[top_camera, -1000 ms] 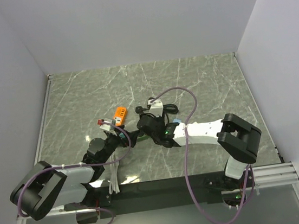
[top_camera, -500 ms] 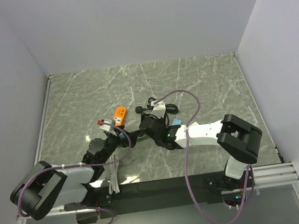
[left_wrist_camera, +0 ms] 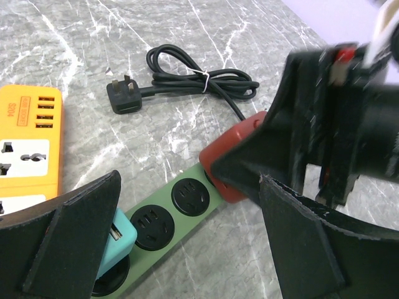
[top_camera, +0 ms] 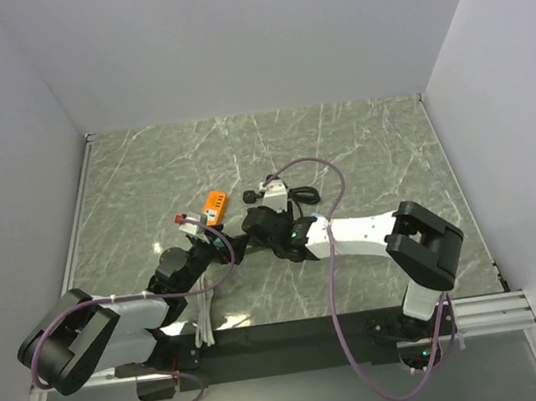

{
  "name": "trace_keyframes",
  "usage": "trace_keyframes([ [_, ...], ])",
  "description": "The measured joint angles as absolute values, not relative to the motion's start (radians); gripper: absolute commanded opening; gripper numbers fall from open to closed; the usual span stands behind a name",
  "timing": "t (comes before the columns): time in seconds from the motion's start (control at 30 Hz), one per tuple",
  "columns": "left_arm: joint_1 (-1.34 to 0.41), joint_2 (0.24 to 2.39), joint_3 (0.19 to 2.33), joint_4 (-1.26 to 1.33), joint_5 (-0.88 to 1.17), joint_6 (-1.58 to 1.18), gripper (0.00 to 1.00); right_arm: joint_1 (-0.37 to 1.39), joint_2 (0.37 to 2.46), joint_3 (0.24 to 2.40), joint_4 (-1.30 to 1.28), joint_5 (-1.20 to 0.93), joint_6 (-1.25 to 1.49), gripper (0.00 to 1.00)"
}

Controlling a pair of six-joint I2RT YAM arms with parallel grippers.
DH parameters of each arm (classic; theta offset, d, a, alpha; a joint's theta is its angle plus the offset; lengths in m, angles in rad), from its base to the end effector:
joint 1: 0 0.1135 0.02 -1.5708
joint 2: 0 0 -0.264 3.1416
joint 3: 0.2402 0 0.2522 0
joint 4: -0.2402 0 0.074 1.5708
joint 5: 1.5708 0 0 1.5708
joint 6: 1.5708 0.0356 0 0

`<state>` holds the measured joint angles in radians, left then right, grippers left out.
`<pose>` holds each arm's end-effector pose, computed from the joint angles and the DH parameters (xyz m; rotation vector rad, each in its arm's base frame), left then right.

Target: Insert the plug

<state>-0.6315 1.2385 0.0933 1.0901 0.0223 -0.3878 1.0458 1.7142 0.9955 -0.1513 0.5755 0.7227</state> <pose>0.1602 -0.1182 0.1587 0.2227 1.6718 -0.7951 0.1915 0.2919 0.1793 -0.1224 2.2727 0.2151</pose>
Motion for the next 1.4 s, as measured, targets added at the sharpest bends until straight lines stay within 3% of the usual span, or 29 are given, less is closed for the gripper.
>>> trace_keyframes([
  [0.2,-0.632,1.228,0.093,1.083,0.029,-0.388,1.0,1.037,1.709,1.016,-0.198,0.524,0.691,0.06],
  [0.3,-0.632,1.227,0.093,1.08,0.029,-0.388,1.0,1.023,1.709,1.028,-0.211,0.494,0.675,0.0],
  [0.9,-0.632,1.208,0.084,1.068,0.03,-0.39,1.0,0.875,1.766,1.184,-0.385,0.164,0.522,0.0],
  [1.4,-0.632,1.206,0.081,1.071,0.037,-0.39,0.99,0.853,1.806,1.251,-0.467,0.113,0.504,0.0],
])
